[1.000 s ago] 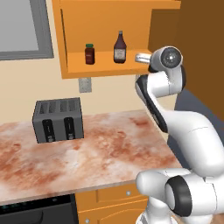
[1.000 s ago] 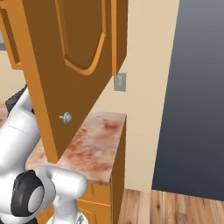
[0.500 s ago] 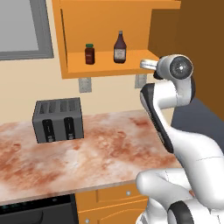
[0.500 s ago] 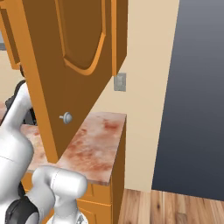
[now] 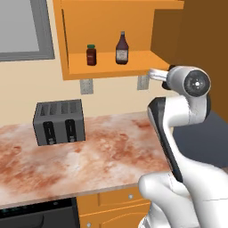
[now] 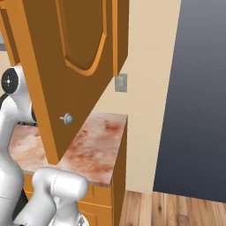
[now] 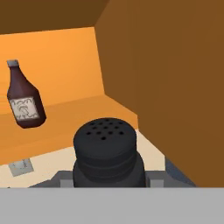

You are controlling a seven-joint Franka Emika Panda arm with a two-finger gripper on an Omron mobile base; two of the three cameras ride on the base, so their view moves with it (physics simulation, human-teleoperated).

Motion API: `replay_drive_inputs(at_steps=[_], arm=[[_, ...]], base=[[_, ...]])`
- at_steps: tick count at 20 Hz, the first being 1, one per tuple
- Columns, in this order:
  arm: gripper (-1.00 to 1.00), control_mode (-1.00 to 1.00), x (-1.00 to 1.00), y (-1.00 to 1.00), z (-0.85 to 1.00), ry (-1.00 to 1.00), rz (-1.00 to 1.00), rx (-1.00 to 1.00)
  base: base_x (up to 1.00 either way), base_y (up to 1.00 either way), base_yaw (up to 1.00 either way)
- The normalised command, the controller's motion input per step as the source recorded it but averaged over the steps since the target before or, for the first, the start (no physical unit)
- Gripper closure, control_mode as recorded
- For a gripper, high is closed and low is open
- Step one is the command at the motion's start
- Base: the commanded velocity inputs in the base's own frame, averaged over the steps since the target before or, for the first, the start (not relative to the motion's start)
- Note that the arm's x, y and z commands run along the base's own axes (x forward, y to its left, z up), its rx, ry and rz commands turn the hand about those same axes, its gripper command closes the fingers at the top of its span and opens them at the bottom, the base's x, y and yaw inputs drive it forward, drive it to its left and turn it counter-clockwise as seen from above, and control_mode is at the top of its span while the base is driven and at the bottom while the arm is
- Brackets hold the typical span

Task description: Collect the paprika, ketchup, and shaker from the cabinet and place them next to the stove.

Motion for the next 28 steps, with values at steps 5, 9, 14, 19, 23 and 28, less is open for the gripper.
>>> replay_drive_inputs(at_steps=[5,9,14,19,23,28], arm=[[1.0,-1.0,-0.62,0.31,-0.03,0.0,0.0,-0.01],[1.0,-1.0,-0.64,0.39,-0.18,0.0,0.0,-0.04],[1.0,-1.0,-0.66,0.28,-0.15,0.0,0.0,-0.02],[1.0,-1.0,-0.66,0.23,-0.08,0.0,0.01,0.0],[1.0,-1.0,-0.64,0.22,-0.08,0.0,0.04,0.0],[1.0,1.0,-0.28,0.05,-0.06,0.0,0.03,0.0]], base=[[0.0,0.0,0.0],[0.0,0.0,0.0],[0.0,0.0,0.0],[0.0,0.0,0.0],[0.0,0.0,0.0],[-0.42,0.22,0.04]])
